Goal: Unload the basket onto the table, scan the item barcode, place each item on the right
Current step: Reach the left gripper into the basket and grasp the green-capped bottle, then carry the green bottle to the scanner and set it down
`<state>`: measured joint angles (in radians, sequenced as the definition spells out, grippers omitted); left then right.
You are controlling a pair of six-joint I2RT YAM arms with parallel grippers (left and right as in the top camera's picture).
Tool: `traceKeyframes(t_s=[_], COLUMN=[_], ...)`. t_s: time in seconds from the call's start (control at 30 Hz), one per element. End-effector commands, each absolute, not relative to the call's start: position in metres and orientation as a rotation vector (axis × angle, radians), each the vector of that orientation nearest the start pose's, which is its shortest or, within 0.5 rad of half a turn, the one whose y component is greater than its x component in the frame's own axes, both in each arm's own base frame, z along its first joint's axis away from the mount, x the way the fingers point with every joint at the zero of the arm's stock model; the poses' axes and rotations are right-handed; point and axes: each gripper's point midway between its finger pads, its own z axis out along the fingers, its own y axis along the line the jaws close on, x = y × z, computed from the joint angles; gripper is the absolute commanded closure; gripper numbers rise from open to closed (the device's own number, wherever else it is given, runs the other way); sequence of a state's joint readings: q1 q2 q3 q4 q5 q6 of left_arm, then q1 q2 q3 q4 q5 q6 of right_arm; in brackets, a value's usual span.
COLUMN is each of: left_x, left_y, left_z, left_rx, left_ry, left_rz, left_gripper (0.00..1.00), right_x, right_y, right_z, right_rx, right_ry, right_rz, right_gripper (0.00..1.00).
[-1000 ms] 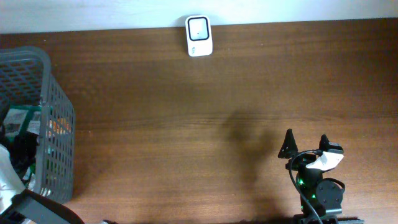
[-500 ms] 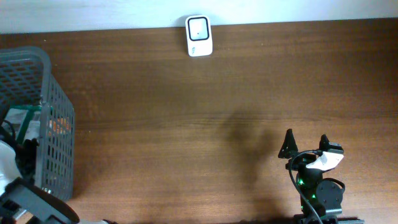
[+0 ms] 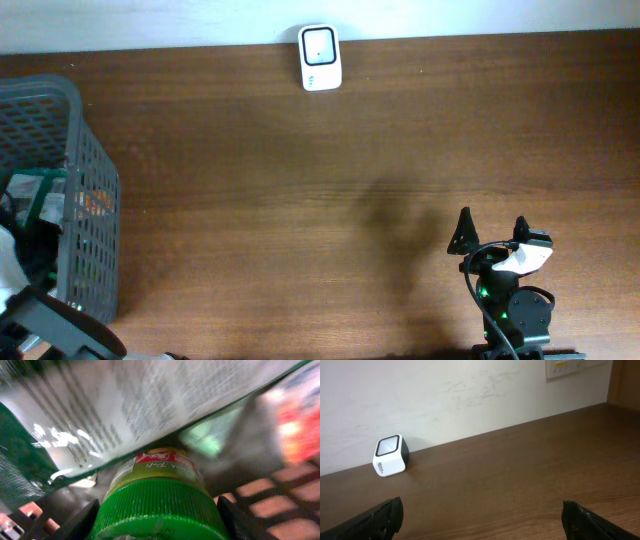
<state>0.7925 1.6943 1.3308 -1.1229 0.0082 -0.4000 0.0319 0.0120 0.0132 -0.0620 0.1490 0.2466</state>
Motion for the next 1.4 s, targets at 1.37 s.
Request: traceKeyframes(t_s=[1.37], left_x=[0.389], left_y=[-0.167], left_z=[0.158], left_rx=[0.048], left_ry=[2.934], left_rz=[-0.139], left_gripper=[0.54], right_x=[0.245], right_y=[-0.017], right_z=[0.159], right_rx=[0.283], right_ry=[1.612], right_rz=[0.092], right_gripper=[0.01])
